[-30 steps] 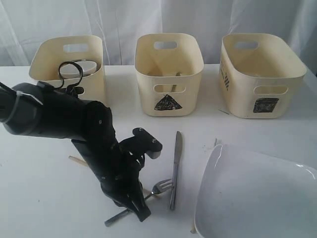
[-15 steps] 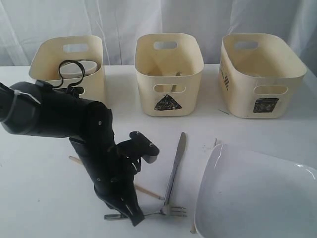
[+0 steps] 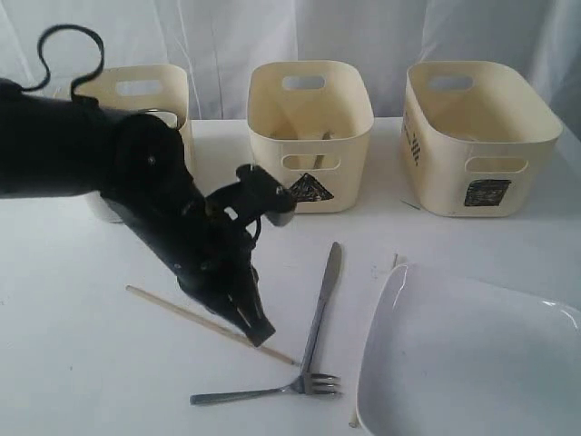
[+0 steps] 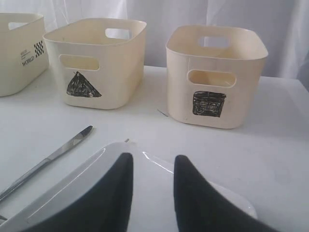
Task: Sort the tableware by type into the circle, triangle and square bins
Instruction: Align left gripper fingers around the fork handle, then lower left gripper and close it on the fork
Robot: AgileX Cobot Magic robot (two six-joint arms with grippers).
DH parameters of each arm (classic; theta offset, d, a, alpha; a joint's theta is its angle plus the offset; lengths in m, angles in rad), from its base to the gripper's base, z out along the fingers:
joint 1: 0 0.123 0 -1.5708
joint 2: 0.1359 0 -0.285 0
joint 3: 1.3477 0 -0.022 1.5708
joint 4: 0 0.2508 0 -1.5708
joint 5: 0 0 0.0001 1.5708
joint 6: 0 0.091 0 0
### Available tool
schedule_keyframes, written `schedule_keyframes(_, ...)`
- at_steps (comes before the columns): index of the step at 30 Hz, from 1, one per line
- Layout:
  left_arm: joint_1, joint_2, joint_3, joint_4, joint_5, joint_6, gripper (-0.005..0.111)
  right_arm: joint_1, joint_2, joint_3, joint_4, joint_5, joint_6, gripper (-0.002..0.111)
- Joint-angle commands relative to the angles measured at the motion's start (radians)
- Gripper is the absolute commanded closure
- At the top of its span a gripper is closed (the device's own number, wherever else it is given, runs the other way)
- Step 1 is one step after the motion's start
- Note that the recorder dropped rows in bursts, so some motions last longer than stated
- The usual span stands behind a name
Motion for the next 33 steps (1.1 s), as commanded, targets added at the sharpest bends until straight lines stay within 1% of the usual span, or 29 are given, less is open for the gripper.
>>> schedule_keyframes(1,-0.005,-0.031,-0.04,-0.094,0.074,0.106,0.101,-0.009,-0.006,0.006,-0.006,-0.008,0.0,0.08)
schedule_keyframes(5,-0.005,-0.031,-0.042,-0.278,0.093,0.239,0.075,-0.009,-0.006,0.006,-0.006,-0.008,0.0,0.08)
schedule_keyframes(7,-0.015,-0.031,-0.042,-0.322,0.104,0.289,0.067,-0.009,-0.006,0.006,-0.006,-0.008,0.0,0.08)
schedule_keyframes(8,-0.024,-0.031,-0.042,-0.322,0.112,0.316,0.066,-0.009,-0.006,0.006,-0.006,-0.008,0.0,0.08)
schedule_keyframes(12,-0.078,-0.024,-0.042,-0.317,0.138,0.399,0.067,-0.009,-0.006,0.006,-0.006,-0.008,0.0,0.08)
schedule_keyframes(15,-0.12,0.003,-0.042,-0.281,0.136,0.398,0.067,-0.009,-0.006,0.006,-0.006,-0.008,0.0,0.08)
schedule_keyframes(17,-0.129,0.027,-0.042,-0.273,0.136,0.398,0.067,-0.009,-0.006,0.006,-0.006,-0.008,0.0,0.08)
schedule_keyframes(21,-0.131,0.072,-0.042,-0.258,0.126,0.398,0.067,-0.009,-0.006,0.006,-0.006,-0.008,0.0,0.08)
schedule_keyframes(27,-0.131,0.106,-0.042,-0.169,0.13,0.425,0.066,-0.009,-0.006,0.006,-0.006,-0.008,0.0,0.08)
schedule_keyframes(33,-0.131,0.143,-0.042,-0.162,0.132,0.444,0.066,-0.009,-0.006,0.006,-0.006,-0.008,0.0,0.08)
